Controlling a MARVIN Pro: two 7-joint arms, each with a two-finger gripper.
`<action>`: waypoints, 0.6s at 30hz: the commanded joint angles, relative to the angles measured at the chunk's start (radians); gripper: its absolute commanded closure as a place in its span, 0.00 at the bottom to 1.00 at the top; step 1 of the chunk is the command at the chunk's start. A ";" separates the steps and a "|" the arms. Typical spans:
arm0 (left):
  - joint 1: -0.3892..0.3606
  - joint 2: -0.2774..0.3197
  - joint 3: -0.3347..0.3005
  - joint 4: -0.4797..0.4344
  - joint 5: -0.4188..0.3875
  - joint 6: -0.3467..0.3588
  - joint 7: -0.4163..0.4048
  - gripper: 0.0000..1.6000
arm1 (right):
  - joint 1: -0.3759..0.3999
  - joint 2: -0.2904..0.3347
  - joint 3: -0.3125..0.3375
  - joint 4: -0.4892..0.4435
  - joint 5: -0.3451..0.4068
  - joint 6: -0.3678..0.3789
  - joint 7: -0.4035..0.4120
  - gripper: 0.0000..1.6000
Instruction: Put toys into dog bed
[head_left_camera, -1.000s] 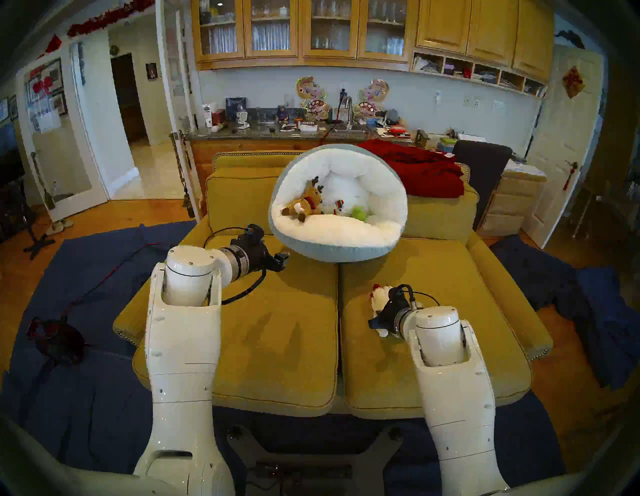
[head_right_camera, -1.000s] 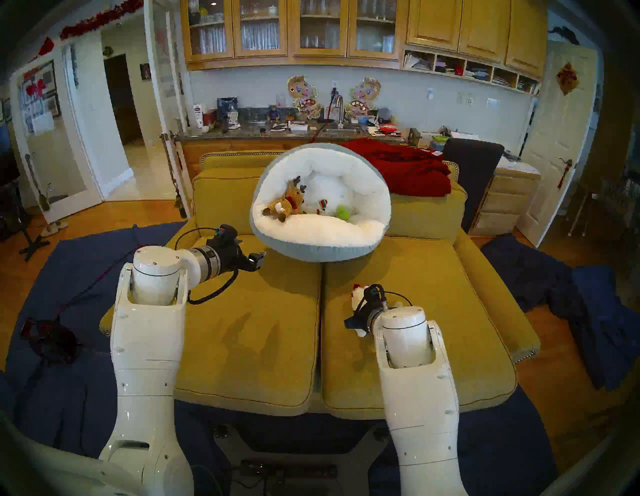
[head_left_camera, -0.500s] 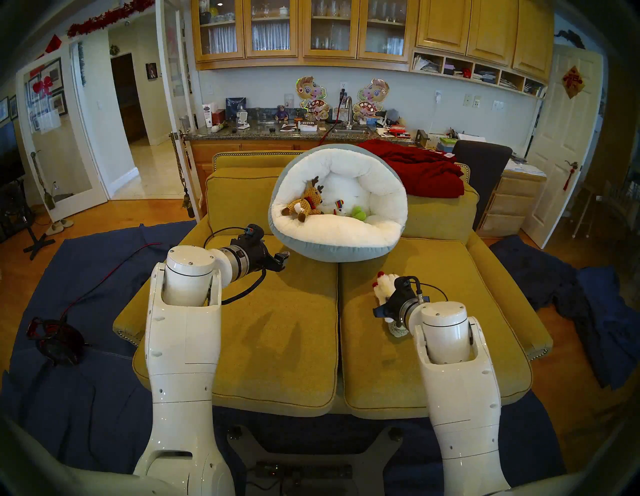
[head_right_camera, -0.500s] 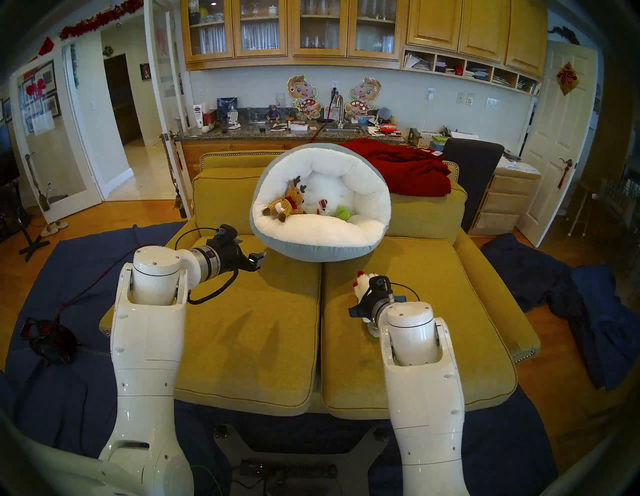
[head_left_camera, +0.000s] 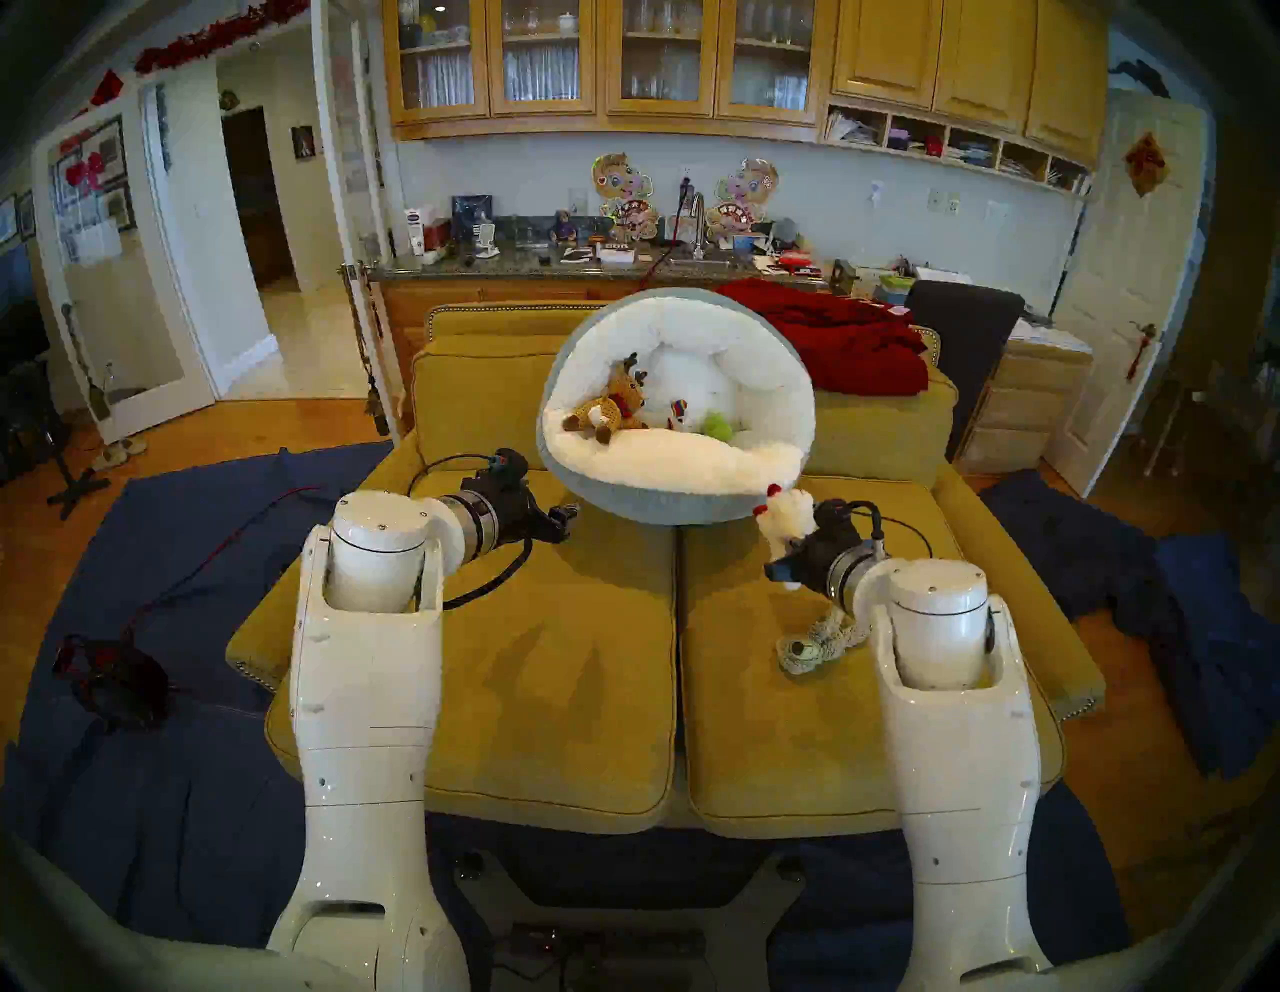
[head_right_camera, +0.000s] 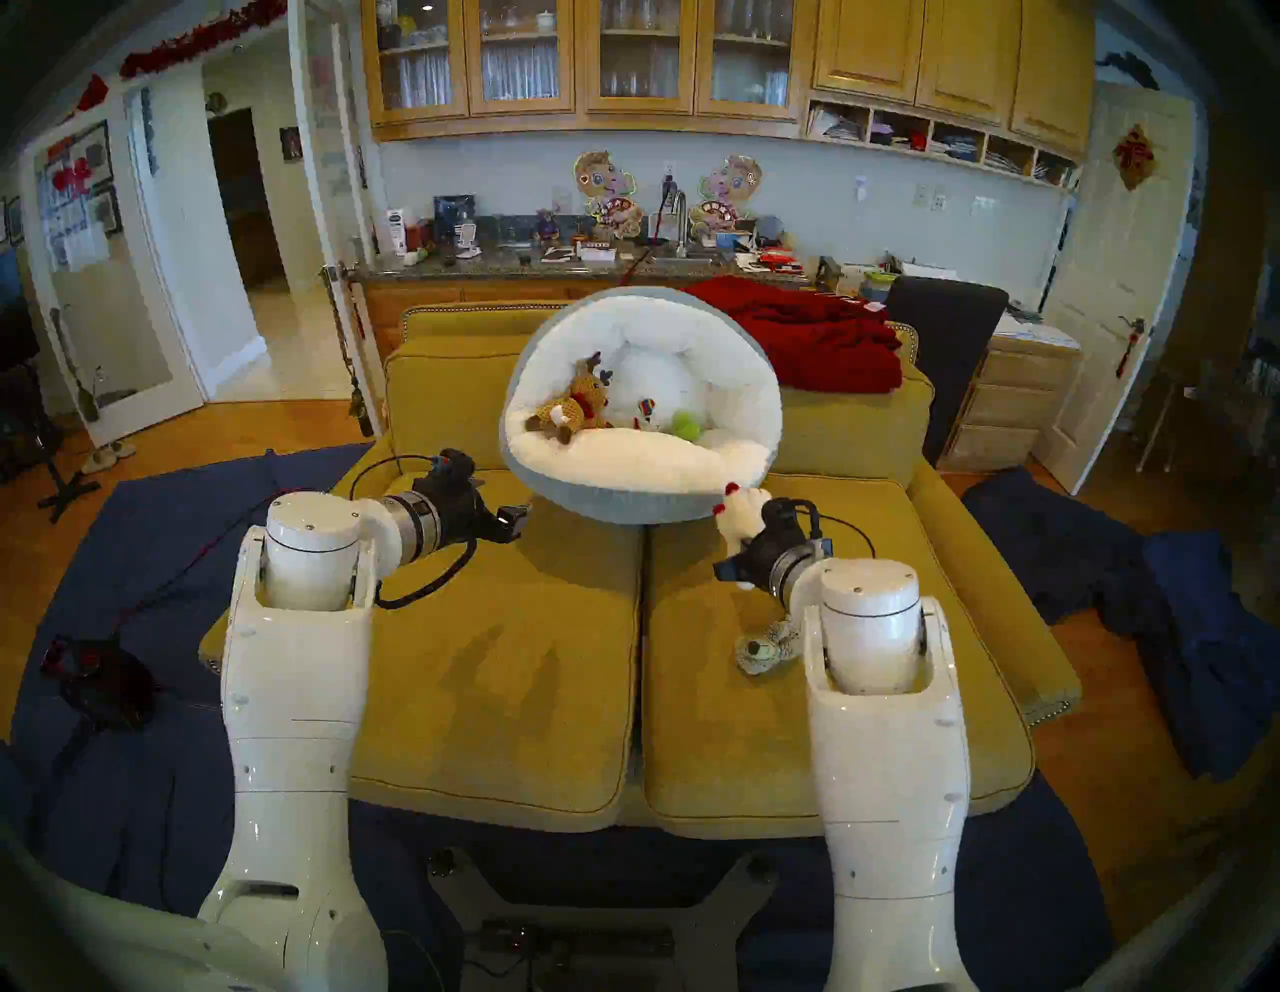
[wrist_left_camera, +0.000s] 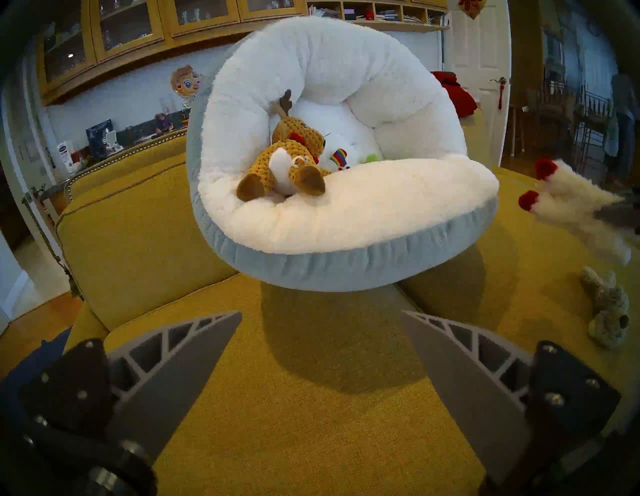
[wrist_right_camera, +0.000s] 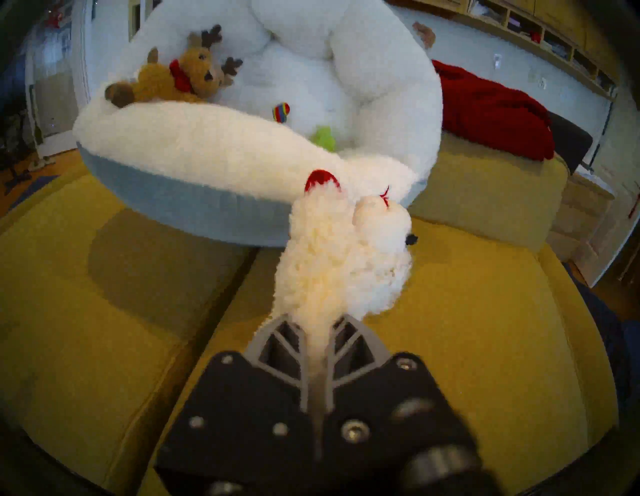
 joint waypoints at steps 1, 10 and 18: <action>-0.034 0.001 0.001 -0.026 -0.006 -0.007 0.000 0.00 | 0.126 0.032 -0.024 -0.020 0.002 -0.025 0.012 1.00; -0.032 0.001 0.001 -0.024 -0.005 -0.006 0.002 0.00 | 0.177 0.007 -0.089 0.013 0.016 -0.057 0.013 1.00; -0.029 0.001 0.002 -0.020 -0.004 -0.006 0.004 0.00 | 0.234 -0.011 -0.120 0.075 0.008 -0.078 -0.002 1.00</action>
